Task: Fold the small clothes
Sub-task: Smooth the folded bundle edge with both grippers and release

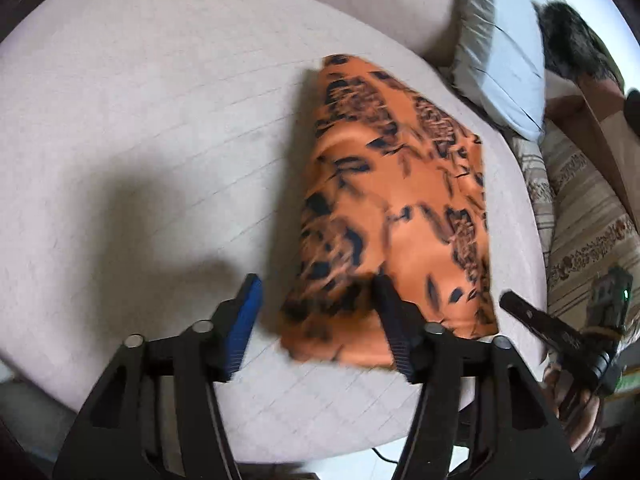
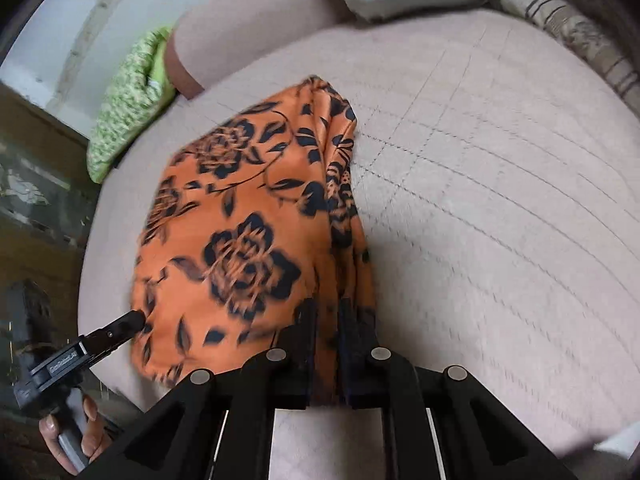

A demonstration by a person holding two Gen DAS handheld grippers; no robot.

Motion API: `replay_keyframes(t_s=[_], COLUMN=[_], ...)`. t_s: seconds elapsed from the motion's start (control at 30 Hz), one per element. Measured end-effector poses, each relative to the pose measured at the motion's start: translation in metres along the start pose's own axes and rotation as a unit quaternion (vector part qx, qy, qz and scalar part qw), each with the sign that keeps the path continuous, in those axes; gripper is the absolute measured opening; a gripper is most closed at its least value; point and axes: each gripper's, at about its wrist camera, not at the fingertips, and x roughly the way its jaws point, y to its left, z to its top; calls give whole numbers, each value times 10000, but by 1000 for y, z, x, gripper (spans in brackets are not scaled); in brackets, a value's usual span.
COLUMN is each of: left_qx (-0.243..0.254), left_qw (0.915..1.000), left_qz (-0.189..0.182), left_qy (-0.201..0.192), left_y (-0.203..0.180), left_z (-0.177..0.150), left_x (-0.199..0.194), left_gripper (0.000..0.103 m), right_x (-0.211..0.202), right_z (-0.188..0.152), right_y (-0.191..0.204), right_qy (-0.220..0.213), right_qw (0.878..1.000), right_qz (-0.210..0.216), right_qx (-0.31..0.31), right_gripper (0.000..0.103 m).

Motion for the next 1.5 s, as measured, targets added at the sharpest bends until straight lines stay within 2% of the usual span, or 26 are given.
replay_keyframes(t_s=[0.1, 0.2, 0.23, 0.27, 0.3, 0.33, 0.4, 0.47, 0.53, 0.6, 0.7, 0.8, 0.93, 1.07, 1.13, 1.27, 1.33, 1.43, 1.5], left_qx=[-267, -124, -103, -65, -30, 33, 227, 330, 375, 411, 465, 582, 581, 446, 559, 816, 823, 785, 884], left_qw=[9994, 9993, 9995, 9996, 9996, 9995, 9992, 9991, 9990, 9989, 9986, 9978, 9978, 9986, 9976, 9947, 9943, 9944, 9919], left_qz=[-230, -354, -307, -279, -276, -296, -212, -37, 105, 80, 65, 220, 207, 146, 240, 561, 596, 540, 655], left_qy=[63, 23, -8, -3, -53, -121, -256, -255, -198, -229, -247, -230, -235, -243, -315, -289, -309, -456, -628], left_y=[8, -1, -3, -6, -8, -11, -14, -14, -13, -13, -12, -14, -14, -7, -9, -16, -17, -16, -20], left_z=[-4, -7, -9, -11, -13, -14, -19, -23, -23, -22, -23, -25, -25, -27, -33, -37, -37, -39, -45], left_x=[8, 17, 19, 20, 18, 13, 5, 11, 21, 16, 17, 25, 22, 13, 11, 21, 21, 10, 1], left_gripper=[60, 59, 51, 44, 41, 35, 33, 33, 33, 33, 32, 33, 35, 39, 39, 42, 42, 42, 41], right_x=[8, 28, 31, 32, 31, 29, 18, 14, 27, 29, 14, 40, 34, 25, 23, 32, 33, 30, 25], right_z=[-11, -14, -13, -12, -12, -12, -14, -14, -14, -12, -7, -10, -8, -16, -22, -22, -21, -21, -22], right_y=[2, 7, 7, 4, 2, 0, -4, -5, -12, -16, -6, -21, -15, -18, -22, -25, -21, -19, -20], right_qy=[258, 507, 486, 461, 464, 493, 509, 482, 617, 646, 370, 763, 666, 634, 613, 761, 746, 709, 669], right_qw=[9988, 9981, 9983, 9983, 9982, 9980, 9977, 9982, 9974, 9964, 9991, 9958, 9968, 9965, 9962, 9953, 9958, 9960, 9956], right_qz=[404, 341, 304, 307, 295, 276, 304, 285, 178, 211, 59, 125, 57, 237, 329, 200, 110, 123, 191], right_qx=[110, 41, 66, 162, 232, 276, 315, 233, 316, 515, 210, 498, 430, 497, 523, 570, 524, 532, 629], right_gripper=[31, 33, 33, 31, 16, 7, 5, 5, 5, 5, 5, 5, 5, 6, 8, 10, 10, 10, 10])
